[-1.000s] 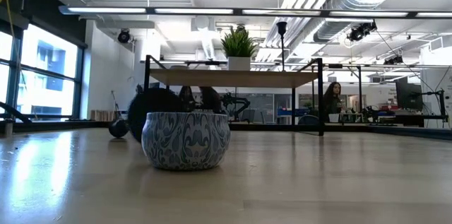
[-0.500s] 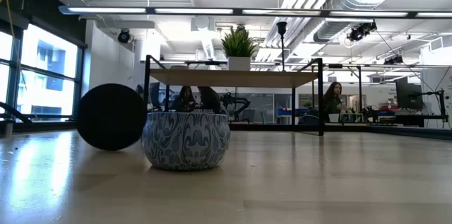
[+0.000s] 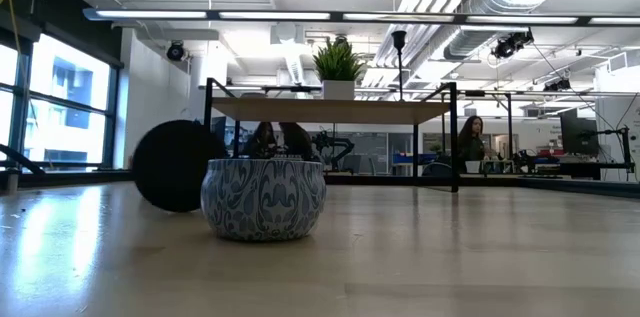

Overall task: Pick & Place candle stick holders
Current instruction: Put the right black candle holder on the shelf aligned with the other black candle holder

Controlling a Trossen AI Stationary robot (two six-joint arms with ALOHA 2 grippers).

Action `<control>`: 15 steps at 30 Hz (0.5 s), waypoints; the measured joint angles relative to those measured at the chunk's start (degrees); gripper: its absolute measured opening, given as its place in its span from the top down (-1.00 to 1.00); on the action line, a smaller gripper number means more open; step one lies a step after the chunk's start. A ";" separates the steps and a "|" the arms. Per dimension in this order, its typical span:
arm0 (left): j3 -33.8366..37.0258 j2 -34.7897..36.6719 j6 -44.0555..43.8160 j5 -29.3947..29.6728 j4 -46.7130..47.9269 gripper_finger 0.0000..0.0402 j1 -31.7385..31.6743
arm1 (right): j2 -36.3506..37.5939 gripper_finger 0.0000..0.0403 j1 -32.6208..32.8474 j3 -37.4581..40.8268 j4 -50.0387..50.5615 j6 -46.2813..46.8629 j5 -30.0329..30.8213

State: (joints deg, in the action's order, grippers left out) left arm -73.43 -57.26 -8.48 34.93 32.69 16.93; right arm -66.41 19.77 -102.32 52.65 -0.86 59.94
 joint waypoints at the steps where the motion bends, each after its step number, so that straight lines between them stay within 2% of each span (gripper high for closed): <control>1: 0.00 0.74 -0.31 1.42 0.39 -0.09 0.00 | 0.18 0.98 0.00 0.00 -1.50 -1.67 -1.72; 9: -0.03 6.53 -0.38 10.28 3.56 -0.09 -0.01 | 0.39 0.98 -1.27 0.60 -13.42 -13.04 -13.94; 15: -0.01 8.66 -0.63 12.52 9.18 -0.09 -0.02 | 2.68 0.98 -5.84 12.88 -35.76 -18.29 -26.59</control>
State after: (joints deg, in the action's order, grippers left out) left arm -73.44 -48.61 -9.11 47.46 41.87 16.91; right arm -63.73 13.93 -89.45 16.89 -19.16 33.35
